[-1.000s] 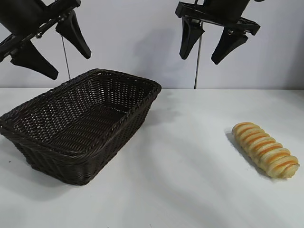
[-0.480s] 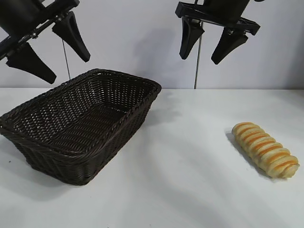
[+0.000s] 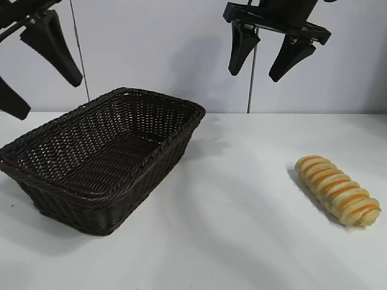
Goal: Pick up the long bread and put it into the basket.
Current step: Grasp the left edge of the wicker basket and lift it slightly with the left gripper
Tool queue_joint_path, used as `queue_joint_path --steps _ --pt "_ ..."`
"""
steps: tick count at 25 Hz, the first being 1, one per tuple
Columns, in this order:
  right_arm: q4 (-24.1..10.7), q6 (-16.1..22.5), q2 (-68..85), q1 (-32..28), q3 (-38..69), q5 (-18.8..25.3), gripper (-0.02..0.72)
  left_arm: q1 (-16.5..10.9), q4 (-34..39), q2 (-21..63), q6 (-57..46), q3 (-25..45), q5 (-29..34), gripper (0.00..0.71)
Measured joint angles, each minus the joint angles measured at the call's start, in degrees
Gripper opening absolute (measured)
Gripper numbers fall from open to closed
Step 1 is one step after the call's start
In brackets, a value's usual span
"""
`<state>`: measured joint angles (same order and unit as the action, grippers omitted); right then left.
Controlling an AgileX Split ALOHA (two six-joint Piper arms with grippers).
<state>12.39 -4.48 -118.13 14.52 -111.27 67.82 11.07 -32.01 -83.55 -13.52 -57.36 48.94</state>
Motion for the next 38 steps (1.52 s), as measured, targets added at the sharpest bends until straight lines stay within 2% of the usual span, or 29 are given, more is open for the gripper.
queue_joint_path --steps 4,12,17,21,38 --pt "0.0 0.0 0.0 0.0 0.0 0.0 0.549 0.0 -0.1 0.0 -4.7 3.9 -2.1 0.540" --pt "0.0 0.0 0.0 0.0 0.0 0.0 0.549 0.0 -0.5 0.0 -13.3 12.4 -11.5 0.540" --pt "0.0 0.0 0.0 0.0 0.0 0.0 0.549 0.0 -0.7 0.0 -18.5 12.7 -15.9 0.540" --pt "0.0 0.0 0.0 0.0 0.0 0.0 0.549 0.0 -0.7 -0.6 -21.0 12.7 -17.1 0.540" --pt "0.2 0.0 0.0 0.0 0.0 0.0 0.549 0.0 -1.1 -11.4 -21.5 12.7 -23.7 0.540"
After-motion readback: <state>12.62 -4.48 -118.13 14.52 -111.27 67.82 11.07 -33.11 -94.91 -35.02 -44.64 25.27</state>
